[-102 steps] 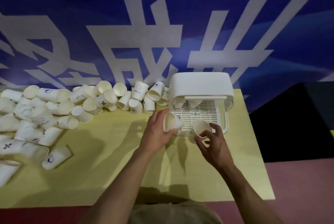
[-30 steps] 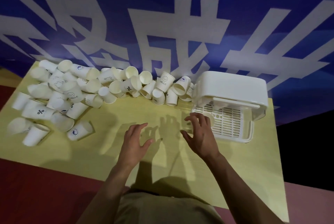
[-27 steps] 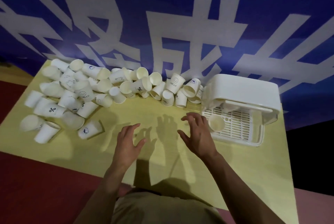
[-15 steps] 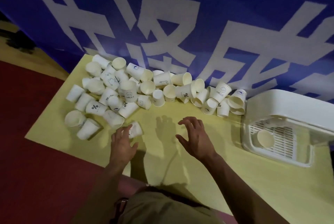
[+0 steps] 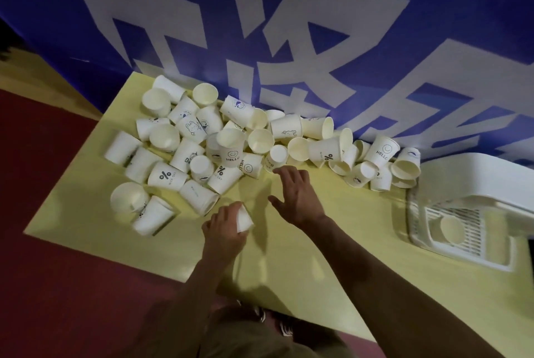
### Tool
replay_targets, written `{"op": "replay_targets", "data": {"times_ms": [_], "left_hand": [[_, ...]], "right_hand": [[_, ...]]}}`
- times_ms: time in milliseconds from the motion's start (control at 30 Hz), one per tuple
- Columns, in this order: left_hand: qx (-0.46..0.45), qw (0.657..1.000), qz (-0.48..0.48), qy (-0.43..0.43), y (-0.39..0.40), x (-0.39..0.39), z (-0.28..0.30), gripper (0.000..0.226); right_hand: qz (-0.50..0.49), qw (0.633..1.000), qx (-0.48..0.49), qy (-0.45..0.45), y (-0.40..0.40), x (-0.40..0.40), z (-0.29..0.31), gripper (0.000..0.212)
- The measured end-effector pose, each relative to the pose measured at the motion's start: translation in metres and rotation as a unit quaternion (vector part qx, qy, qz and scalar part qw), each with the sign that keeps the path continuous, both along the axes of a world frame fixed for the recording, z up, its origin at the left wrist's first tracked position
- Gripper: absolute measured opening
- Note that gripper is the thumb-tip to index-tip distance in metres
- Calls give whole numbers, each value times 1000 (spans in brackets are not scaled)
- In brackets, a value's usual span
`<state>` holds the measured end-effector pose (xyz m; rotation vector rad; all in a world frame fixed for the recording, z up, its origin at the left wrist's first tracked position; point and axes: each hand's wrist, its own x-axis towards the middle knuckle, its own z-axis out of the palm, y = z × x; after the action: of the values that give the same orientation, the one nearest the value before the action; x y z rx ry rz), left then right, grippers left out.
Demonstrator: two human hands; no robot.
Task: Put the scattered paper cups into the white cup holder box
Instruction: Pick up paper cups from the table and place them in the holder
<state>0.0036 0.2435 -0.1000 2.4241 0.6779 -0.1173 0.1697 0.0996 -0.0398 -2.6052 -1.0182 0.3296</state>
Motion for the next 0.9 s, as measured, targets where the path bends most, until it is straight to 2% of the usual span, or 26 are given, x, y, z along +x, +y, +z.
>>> {"op": "replay_targets", "data": {"times_ms": [200, 267, 400, 633, 800, 900], "left_hand": [[-71, 992, -11, -100, 7, -18, 12, 80], [-91, 984, -3, -152, 8, -25, 16, 77], [-111, 975, 38, -188, 12, -30, 28, 74], [-146, 974, 58, -163, 16, -35, 35, 78], [-134, 977, 13, -167, 15, -36, 40, 72], [-119, 981, 27, -153, 17, -30, 38, 75]], "right_hand": [[39, 998, -53, 1, 51, 15, -32, 76], [30, 998, -59, -7, 59, 15, -37, 79], [16, 997, -72, -31, 72, 17, -39, 85], [-16, 983, -163, -77, 85, 16, -39, 71], [-26, 972, -222, -74, 80, 16, -34, 67], [-19, 964, -253, -79, 70, 14, -34, 58]]}}
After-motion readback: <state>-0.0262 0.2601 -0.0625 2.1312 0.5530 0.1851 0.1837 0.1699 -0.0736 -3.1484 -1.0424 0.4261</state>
